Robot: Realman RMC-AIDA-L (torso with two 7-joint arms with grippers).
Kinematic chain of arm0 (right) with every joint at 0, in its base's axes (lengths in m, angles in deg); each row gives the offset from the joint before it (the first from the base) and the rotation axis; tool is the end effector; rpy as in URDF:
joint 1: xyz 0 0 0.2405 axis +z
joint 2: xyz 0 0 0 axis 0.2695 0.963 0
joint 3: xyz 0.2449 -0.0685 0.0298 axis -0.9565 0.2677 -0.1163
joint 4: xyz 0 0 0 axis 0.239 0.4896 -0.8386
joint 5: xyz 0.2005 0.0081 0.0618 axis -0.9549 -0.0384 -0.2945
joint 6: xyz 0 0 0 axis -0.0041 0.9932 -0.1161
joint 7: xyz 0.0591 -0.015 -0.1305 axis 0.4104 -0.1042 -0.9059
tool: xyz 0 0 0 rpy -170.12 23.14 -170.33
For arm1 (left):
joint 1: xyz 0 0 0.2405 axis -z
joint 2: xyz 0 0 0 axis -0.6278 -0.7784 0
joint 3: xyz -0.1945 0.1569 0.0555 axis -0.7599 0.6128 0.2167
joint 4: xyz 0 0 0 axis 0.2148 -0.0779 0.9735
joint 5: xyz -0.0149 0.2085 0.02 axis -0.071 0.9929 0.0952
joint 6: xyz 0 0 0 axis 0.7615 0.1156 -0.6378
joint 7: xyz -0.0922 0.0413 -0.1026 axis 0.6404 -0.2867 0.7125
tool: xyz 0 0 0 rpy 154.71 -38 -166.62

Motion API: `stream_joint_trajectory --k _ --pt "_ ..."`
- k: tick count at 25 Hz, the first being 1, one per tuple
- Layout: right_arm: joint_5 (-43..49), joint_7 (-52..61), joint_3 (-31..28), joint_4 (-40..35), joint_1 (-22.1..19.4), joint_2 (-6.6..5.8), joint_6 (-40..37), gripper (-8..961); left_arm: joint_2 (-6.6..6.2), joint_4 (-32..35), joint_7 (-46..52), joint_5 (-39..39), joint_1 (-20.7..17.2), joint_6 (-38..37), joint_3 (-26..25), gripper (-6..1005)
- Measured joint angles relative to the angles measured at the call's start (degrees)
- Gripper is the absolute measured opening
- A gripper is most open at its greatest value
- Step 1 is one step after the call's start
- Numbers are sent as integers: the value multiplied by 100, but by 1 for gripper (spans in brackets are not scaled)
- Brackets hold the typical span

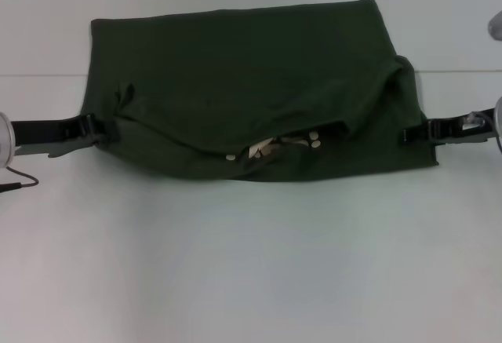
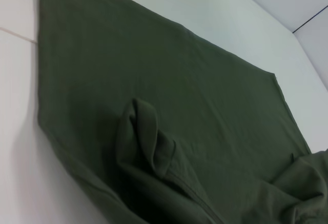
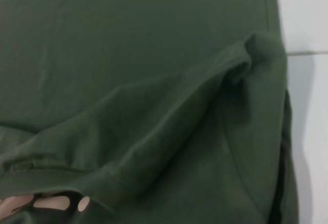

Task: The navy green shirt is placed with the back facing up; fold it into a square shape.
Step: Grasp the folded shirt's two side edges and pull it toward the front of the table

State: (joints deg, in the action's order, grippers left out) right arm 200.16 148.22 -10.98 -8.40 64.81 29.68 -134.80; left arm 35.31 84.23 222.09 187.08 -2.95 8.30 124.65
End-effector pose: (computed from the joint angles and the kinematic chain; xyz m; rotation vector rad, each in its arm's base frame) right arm 0.2708 0.4494 0.0171 -2.0521 1.4292 0.0619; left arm -0.3005 0.4011 0.0517 -1.9877 -1.6825 -0.5447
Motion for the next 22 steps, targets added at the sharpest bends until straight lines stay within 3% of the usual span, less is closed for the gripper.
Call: stream_joint_trajectory --k 6,19,22 --pt "9 49 121 132 8 51 165 714 20 3 2 0 1 35 -56 49" --pt "-19 20 117 175 -12 114 190 589 71 31 -42 1 10 62 -129 59" --pt "-23 39 92 161 -20 124 203 478 71 31 -44 1 8 65 -128 61"
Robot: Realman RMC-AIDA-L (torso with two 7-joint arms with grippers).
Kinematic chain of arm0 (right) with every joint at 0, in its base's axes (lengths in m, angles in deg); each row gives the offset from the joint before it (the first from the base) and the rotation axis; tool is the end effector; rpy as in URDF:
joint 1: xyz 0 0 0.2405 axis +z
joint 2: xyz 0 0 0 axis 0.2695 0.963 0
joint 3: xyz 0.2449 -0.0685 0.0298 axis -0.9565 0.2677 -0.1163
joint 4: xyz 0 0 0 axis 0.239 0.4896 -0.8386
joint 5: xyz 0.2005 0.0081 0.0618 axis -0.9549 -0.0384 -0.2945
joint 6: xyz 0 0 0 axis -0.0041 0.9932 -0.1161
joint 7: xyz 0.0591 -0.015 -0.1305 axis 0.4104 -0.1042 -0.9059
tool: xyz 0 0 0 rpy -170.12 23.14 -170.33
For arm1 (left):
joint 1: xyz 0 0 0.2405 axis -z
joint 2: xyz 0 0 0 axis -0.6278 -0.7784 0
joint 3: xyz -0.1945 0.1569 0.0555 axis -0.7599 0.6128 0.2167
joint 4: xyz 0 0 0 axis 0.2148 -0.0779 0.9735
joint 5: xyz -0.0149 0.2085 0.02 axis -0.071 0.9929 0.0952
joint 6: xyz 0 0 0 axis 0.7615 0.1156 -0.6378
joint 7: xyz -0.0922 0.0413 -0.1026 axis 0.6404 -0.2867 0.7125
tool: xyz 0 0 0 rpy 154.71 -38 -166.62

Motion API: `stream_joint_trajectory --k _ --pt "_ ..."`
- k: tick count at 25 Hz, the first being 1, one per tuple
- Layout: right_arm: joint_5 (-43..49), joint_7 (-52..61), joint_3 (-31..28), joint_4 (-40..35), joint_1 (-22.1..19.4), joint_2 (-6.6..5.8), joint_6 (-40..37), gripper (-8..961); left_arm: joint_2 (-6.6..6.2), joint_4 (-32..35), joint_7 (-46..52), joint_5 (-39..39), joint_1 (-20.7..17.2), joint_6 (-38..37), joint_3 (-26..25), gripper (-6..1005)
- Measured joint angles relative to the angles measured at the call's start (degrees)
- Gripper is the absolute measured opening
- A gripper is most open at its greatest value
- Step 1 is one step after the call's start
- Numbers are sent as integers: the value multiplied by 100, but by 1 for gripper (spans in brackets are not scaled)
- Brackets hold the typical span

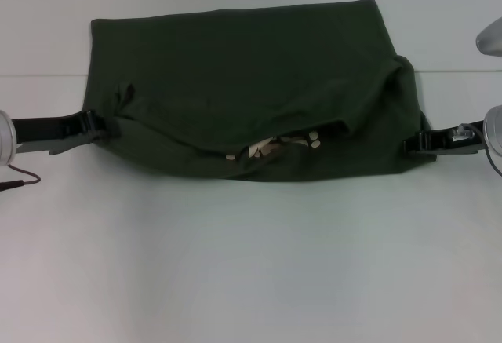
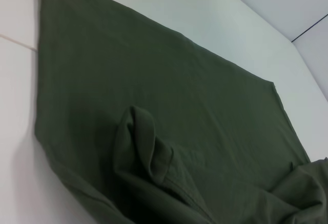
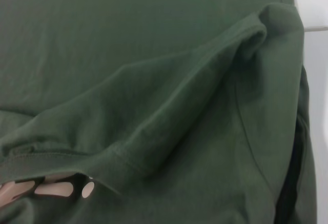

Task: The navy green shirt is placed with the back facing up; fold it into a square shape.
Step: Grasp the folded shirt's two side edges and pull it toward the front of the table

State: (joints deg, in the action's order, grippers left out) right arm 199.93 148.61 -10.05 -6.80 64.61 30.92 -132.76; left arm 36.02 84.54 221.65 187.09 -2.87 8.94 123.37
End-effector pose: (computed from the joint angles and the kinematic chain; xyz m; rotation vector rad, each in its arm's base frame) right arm 0.2736 0.4436 0.0015 -2.0485 1.4514 0.0528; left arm -0.2996 0.4024 0.0508 -1.9708 -1.6769 -0.5705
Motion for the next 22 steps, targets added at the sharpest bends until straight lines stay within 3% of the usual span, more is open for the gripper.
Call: stream_joint_trajectory --k 3,12,19,22 --pt "-3 12 -11 -5 0 -3 3 367 -1 0 0 0 -4 2 0 63" --pt "-33 19 -175 -163 -58 -34 -129 176 -82 -1 -74 51 -56 -202 49 70" --pt "-508 -49 -236 -990 -418 14 -820 21 -204 95 -88 68 -166 -380 59 76" --pt "-848 -58 -235 -1349 -617 14 -1137 21 -230 132 -77 90 -192 -402 60 78"
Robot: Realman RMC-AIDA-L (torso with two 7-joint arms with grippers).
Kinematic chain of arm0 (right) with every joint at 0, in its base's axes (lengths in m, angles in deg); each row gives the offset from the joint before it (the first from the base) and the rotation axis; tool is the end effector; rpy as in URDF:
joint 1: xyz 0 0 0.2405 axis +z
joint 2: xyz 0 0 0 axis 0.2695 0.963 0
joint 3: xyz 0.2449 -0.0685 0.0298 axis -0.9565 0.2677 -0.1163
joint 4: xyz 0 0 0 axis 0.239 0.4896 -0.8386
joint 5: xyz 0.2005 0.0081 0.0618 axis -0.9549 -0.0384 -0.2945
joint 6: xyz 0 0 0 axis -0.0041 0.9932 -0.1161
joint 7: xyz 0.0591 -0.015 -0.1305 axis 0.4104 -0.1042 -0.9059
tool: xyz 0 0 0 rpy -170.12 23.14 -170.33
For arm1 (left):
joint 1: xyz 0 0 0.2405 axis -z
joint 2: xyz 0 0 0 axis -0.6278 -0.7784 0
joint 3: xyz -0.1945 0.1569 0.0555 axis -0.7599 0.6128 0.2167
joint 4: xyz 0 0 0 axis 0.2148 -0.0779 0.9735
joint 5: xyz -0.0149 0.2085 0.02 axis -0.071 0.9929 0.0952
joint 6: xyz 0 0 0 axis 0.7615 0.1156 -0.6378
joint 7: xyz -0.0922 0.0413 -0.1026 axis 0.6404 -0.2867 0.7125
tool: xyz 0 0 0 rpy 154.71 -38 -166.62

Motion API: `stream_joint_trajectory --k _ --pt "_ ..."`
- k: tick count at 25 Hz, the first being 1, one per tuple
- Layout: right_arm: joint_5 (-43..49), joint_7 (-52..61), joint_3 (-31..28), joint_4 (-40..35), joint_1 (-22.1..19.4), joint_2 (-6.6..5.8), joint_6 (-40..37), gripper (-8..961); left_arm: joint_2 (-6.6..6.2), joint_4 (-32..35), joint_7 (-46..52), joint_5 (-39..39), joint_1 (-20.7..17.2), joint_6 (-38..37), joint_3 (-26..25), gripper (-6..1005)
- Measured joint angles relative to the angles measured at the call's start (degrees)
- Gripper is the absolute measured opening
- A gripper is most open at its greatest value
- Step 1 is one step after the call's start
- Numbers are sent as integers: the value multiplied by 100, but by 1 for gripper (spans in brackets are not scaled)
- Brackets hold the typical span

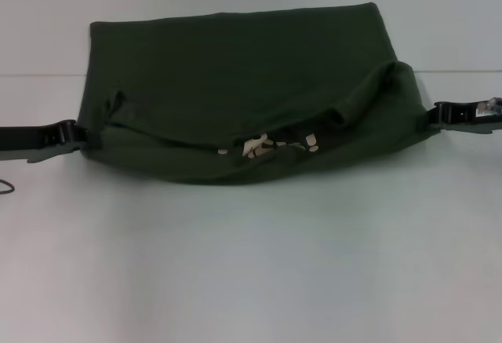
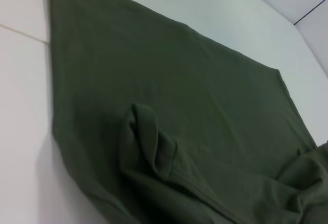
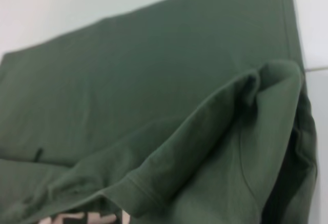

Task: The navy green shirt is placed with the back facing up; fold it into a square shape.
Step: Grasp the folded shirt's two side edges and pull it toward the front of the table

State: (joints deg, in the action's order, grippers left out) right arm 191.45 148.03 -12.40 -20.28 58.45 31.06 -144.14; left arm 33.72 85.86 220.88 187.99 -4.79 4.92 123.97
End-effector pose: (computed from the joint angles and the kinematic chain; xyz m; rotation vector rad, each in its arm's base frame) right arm 0.2632 0.4349 0.0390 -2.0659 1.5014 0.2780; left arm -0.3119 0.3912 0.0681 -2.0088 -1.6611 -0.5072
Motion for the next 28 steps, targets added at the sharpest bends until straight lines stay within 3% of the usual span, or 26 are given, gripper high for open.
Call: stream_joint_trajectory --k 6,21,28 --pt "-336 -3 -2 -139 -152 -61 -81 22 -32 -1 81 43 -12 104 -31 82" --pt "-365 -3 -204 -112 -178 -66 39 22 -37 -23 463 197 -14 582 -22 94" --pt "-368 -3 -200 -116 -188 -57 23 21 -26 2 265 195 -21 422 -19 99"
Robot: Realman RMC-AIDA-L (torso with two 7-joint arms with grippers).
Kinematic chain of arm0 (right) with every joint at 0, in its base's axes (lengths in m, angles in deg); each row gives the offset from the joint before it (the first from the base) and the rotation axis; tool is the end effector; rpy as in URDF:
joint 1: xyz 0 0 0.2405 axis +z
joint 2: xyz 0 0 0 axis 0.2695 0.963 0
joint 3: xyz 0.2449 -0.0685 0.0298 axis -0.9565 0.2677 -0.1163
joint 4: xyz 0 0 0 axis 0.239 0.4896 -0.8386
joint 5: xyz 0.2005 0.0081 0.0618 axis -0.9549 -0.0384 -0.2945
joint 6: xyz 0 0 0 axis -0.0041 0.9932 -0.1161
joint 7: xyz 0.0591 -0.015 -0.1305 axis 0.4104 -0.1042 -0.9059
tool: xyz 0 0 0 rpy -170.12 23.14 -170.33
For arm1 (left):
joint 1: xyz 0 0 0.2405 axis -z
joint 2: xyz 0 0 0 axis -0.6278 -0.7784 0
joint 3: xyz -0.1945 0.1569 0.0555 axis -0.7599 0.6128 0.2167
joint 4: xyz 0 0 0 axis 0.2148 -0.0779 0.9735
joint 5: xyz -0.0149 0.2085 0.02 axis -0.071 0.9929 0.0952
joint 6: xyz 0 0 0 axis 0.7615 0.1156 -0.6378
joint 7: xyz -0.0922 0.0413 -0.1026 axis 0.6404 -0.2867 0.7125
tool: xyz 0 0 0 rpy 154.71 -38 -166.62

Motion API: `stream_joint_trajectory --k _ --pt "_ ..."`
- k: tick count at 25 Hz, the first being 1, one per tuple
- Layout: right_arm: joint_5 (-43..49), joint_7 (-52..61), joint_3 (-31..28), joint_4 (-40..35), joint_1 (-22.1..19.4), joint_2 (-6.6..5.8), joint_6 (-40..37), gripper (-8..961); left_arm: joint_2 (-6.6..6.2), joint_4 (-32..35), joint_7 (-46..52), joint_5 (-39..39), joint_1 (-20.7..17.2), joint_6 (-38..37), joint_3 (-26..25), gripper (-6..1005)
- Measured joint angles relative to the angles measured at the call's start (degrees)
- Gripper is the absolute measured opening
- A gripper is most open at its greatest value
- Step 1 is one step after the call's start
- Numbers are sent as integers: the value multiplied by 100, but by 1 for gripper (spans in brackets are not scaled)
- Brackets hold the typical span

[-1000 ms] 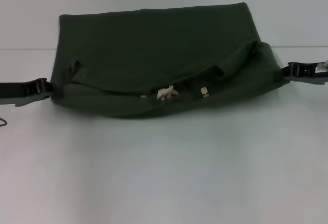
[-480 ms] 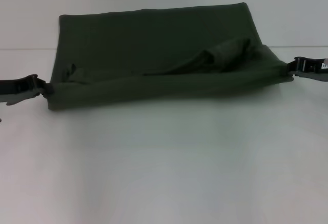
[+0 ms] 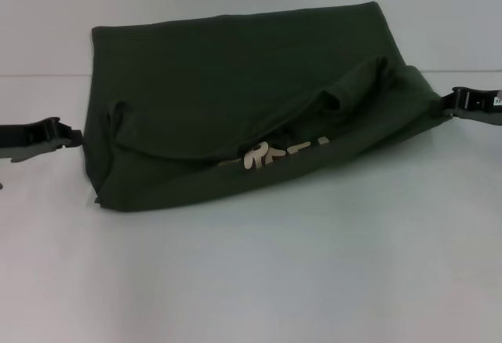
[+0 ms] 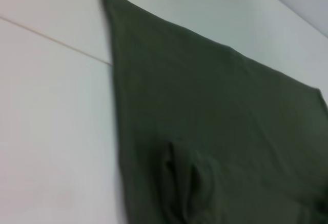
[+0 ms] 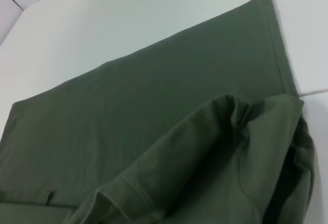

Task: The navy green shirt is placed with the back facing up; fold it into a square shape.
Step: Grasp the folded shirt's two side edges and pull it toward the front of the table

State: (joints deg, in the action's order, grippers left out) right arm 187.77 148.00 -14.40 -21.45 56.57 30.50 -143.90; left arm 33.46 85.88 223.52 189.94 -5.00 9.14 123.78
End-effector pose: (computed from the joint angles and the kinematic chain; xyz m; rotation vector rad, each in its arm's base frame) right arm 0.2705 0.4339 0.0540 -1.9981 1.5334 0.3859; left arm -0.3237 0.3953 0.0751 -1.9059 -1.6721 -0.4796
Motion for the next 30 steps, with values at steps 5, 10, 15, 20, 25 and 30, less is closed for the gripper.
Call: stream_joint_trajectory --k 5,10,15,20,25,30 --pt "9 -2 27 19 -18 36 4 21 29 -5 -742 -155 -131 -506 -154 103" --pt "2 -66 27 20 -6 47 -35 21 153 -4 -840 -141 -191 -871 -127 138" --pt "0 -141 31 19 54 55 -46 22 221 -25 -753 -29 -164 -883 -113 299" --pt "0 -146 31 19 77 55 -46 22 268 -48 -670 -58 -212 -581 -199 546" --pt "0 -148 31 19 79 53 -27 22 328 -71 -636 -35 -206 -376 -188 654" --pt "1 -149 32 19 71 52 -33 21 345 -222 -635 -20 -165 -273 -127 762"
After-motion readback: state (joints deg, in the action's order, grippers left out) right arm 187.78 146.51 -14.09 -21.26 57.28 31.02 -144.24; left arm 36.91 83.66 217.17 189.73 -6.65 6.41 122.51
